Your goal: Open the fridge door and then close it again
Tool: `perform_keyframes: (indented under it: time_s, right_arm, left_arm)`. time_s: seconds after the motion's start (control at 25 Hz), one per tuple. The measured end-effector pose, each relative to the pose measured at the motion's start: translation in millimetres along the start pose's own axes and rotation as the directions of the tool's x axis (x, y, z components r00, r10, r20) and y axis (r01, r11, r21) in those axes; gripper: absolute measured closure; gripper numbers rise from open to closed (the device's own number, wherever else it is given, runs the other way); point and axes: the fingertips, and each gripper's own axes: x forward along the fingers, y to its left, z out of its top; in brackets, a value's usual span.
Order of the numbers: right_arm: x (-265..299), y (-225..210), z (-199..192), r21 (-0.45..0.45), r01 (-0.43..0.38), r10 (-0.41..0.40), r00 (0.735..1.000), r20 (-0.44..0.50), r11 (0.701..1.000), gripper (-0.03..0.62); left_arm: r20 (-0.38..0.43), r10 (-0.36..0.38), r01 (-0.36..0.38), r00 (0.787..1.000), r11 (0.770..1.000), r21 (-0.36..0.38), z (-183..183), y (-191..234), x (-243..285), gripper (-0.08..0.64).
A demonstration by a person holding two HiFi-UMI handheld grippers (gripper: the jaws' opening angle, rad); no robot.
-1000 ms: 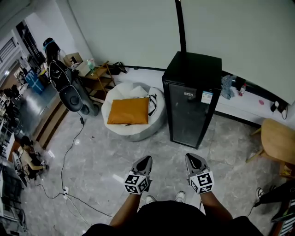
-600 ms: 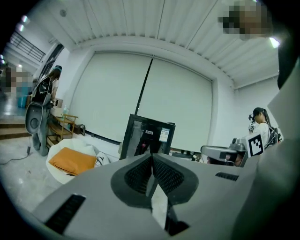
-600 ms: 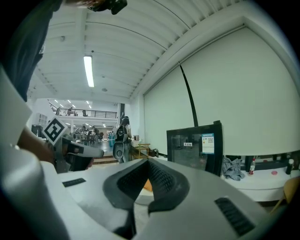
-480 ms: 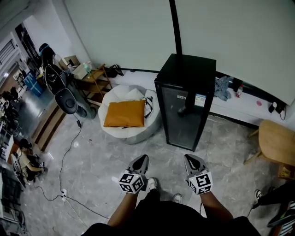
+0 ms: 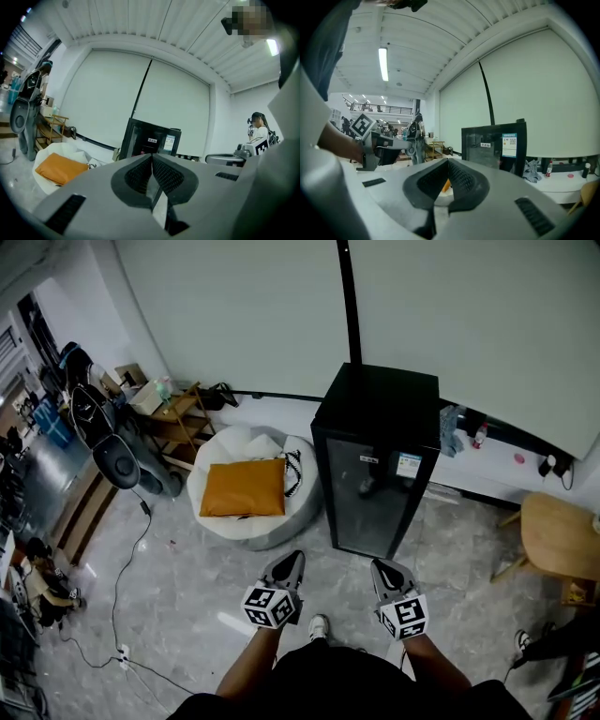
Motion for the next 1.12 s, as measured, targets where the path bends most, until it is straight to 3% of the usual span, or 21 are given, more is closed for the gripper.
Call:
perform_keyframes:
  time_s: [0.36,0.52,0.76,1.12]
  right_arm:
    - [57.4,-4.0,0.1,0.000,0.037,-0.037,0.999,-0.036,0.999,0.574]
    - [84.8,-3.1,3.1,-0.022,0.066,-0.067,0.996,-0.055,0.998,0.574]
    - [125.6,-0.6,6.9,-0.024,0.095,-0.096,0.993,-0.071,0.995,0.574]
    - [173.2,-2.6,-7.0,-0.027,0.128,-0.130,0.984,-0.120,0.991,0.574]
  left_arm:
    - [-0.020,-0.079,0.080,0.997,0.994,0.077,20.7,37.9,52.2,0.537]
    - [-0.064,-0.028,0.035,0.998,0.993,0.115,21.3,70.7,71.5,0.537]
    - [-0.062,-0.018,0.023,0.998,0.996,0.089,34.6,116.1,96.6,0.537]
    - [-0.105,-0.049,0.064,0.993,0.988,0.143,35.9,151.4,139.9,0.535]
